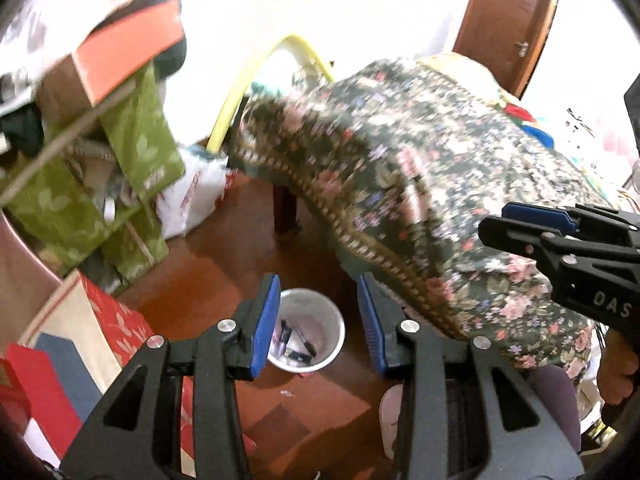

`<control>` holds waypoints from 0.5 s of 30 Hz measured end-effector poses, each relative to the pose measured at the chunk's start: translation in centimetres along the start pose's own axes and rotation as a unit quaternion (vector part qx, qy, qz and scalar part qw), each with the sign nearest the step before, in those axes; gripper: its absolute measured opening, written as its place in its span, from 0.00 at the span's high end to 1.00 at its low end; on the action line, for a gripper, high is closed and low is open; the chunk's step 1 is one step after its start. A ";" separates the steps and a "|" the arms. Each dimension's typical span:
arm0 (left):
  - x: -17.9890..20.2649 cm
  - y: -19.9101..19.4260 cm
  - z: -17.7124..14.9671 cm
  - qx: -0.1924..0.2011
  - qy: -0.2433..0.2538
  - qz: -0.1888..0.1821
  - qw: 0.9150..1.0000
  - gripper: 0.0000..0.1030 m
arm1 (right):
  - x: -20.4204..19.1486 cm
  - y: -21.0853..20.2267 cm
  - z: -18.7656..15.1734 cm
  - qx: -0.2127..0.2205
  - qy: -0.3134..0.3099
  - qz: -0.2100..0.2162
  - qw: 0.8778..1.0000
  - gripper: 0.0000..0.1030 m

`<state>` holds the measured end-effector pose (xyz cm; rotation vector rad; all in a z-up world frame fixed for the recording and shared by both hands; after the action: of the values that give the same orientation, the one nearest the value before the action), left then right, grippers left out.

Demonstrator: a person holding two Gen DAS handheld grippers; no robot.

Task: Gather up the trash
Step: 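Open both grippers over the white bin, dropping tube and case, then move both open grippers back over the bed toward the earphones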

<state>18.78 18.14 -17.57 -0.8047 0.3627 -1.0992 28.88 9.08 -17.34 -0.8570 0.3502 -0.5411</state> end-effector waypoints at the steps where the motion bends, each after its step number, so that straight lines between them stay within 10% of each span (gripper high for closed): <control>1: 0.8 -0.9 0.3 0.007 0.005 -0.003 1.000 0.63 | 0.5 -1.2 0.0 0.010 0.003 -0.005 1.000 0.69; 15: 13.5 -5.1 3.6 0.071 0.088 -0.053 0.992 0.62 | 9.1 -12.8 -2.2 0.103 0.054 -0.077 0.990 0.69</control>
<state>23.54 6.42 -9.79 -0.6088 0.3879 -1.2857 31.21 -4.39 -9.30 -0.6599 0.3228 -0.7567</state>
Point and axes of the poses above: each gripper's, at about its wrist camera, not at the fingertips, and y roughly the way its jaws point, x to its right, z to its top, the point moved 2 cm from there along y, roughly the way its jaws point, and after that the axes turned 5 degrees about x, right-handed, at the moved point
